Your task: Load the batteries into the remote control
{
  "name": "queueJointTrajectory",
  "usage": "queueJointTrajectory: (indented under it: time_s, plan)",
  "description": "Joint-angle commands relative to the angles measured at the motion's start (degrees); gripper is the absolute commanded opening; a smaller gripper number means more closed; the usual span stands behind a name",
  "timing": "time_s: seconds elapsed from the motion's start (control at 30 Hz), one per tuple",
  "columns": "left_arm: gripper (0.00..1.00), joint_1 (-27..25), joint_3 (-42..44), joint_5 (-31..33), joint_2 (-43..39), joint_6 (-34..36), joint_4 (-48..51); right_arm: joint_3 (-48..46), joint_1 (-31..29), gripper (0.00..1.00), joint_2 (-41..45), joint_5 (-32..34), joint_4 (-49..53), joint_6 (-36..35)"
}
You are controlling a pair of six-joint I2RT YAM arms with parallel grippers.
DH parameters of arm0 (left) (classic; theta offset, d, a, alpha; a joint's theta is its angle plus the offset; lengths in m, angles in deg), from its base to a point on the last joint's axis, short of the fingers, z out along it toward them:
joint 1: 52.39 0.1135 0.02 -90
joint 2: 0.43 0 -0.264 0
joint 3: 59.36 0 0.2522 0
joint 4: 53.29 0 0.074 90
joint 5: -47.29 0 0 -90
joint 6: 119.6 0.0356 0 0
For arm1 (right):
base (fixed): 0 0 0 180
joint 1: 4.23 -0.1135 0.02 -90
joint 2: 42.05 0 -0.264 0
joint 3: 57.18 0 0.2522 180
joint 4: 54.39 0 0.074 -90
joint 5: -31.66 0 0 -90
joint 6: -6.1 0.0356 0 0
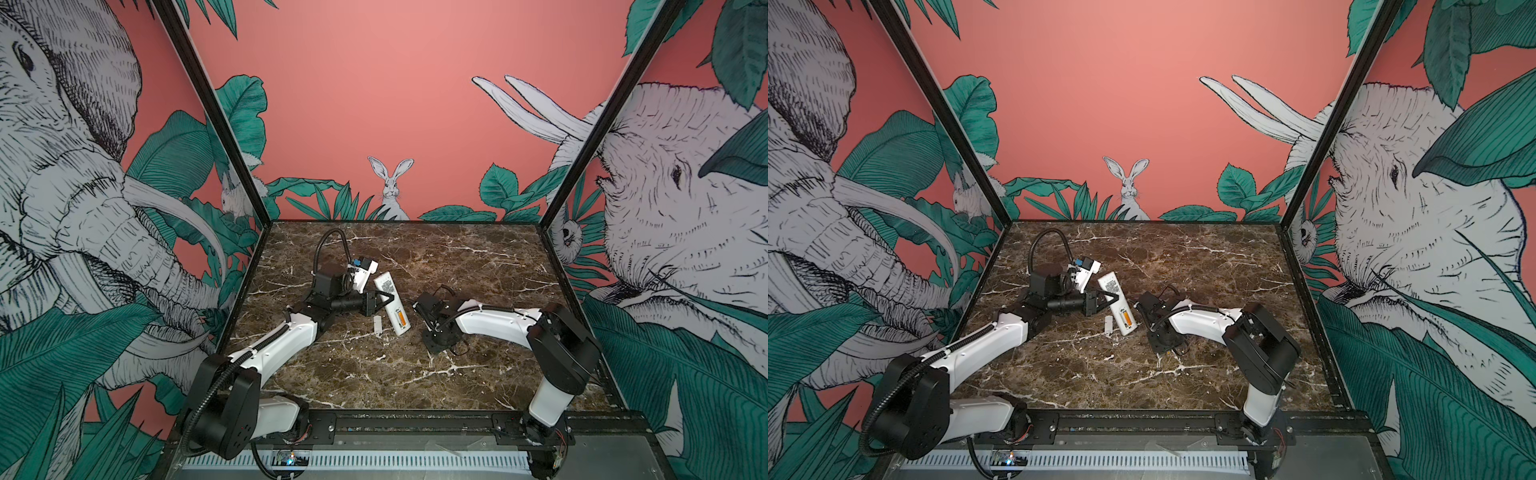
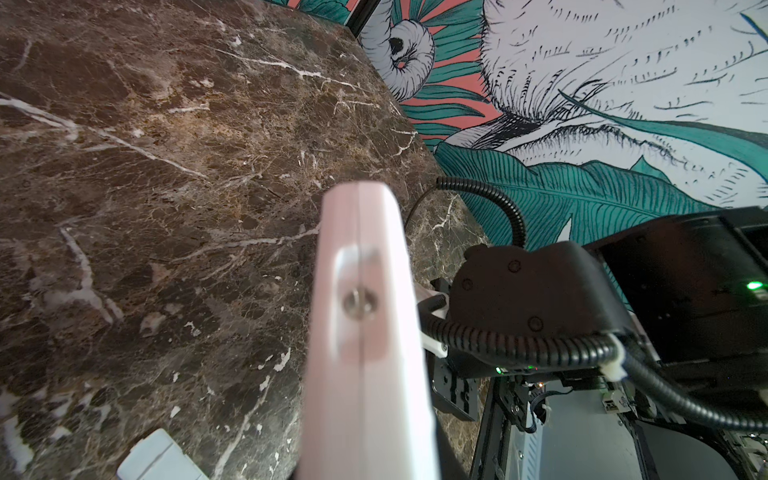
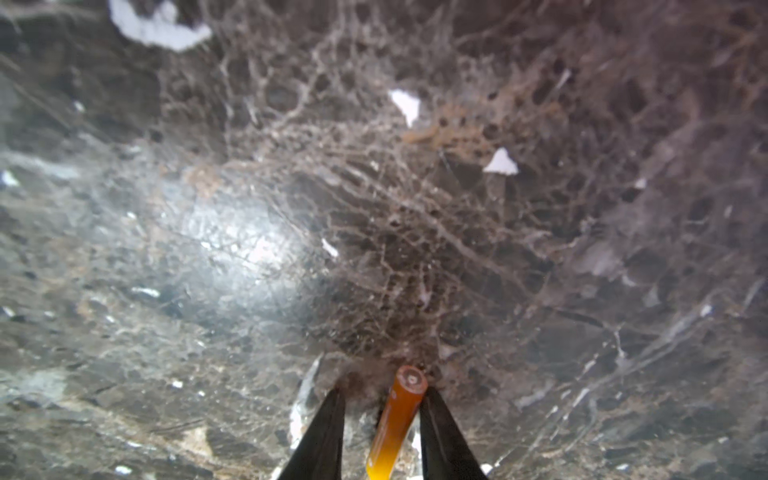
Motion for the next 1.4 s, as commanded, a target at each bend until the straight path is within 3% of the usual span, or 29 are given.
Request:
queueJointTrajectory:
  time_s: [0.0, 0.3, 0.83, 1.37]
  plan:
    - [0.0, 0.3, 0.53, -1.34, -0.92, 0.6, -0.98, 1.28, -0.11, 0.31, -1.37, 2.5, 1.74, 0.07]
    - [0.0, 0.3, 0.52, -1.36, -1.0, 0.66, -0.73, 3.97, -0.07, 0.28, -3.52, 5.39, 4.31, -1.02]
    - [0.0, 0.3, 0.52, -1.32, -1.27, 0.88, -0.5, 6.23, 0.0, 0.19, -4.62, 4.89, 5.88, -2.12]
    - [0.0, 0.26, 0.2, -1.98, -0.31, -0.25, -1.06, 2.72, -0.33, 0.16, 4.57, 1.23, -0.85, -8.62]
